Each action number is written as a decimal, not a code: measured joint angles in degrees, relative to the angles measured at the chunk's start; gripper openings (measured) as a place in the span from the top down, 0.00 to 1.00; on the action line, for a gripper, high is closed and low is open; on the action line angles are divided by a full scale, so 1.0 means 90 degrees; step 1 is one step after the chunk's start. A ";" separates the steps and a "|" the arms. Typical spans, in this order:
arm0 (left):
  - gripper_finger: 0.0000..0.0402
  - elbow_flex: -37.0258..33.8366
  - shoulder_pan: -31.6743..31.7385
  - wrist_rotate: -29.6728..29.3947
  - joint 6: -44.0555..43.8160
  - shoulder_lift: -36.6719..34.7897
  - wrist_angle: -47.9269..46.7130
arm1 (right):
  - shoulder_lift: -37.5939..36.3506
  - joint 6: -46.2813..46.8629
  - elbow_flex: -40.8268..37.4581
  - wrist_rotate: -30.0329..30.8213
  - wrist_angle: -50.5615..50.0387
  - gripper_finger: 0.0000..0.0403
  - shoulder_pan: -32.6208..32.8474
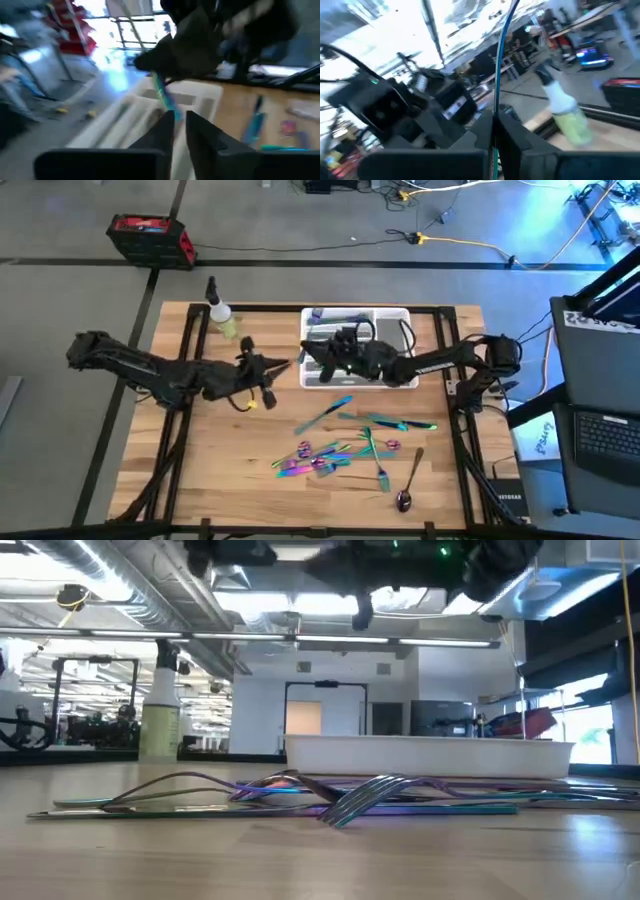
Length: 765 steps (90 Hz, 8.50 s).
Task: Sort silverware
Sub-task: Put the blue fork on the white silverware tray
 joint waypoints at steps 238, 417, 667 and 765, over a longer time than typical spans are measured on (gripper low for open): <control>1.00 0.0359 0.4253 0.6355 -0.1274 0.1426 0.1464 | -0.2345 -0.1622 -0.0797 -0.0184 -0.4527 0.44 -0.1064; 0.44 0.3415 0.4189 0.1784 0.0979 0.6037 -0.0779 | -0.1858 -0.3779 -0.0789 -0.3097 -0.5233 0.40 -0.4364; 1.00 0.4892 0.5556 0.6754 0.2317 0.6597 -0.1507 | -0.1987 -0.4585 0.0265 -0.2528 -0.6045 0.40 -0.5408; 1.00 0.5748 0.5721 0.6672 0.2075 0.7495 -0.2021 | -0.1986 -0.4534 0.0265 -0.2530 -0.6098 0.40 -0.5394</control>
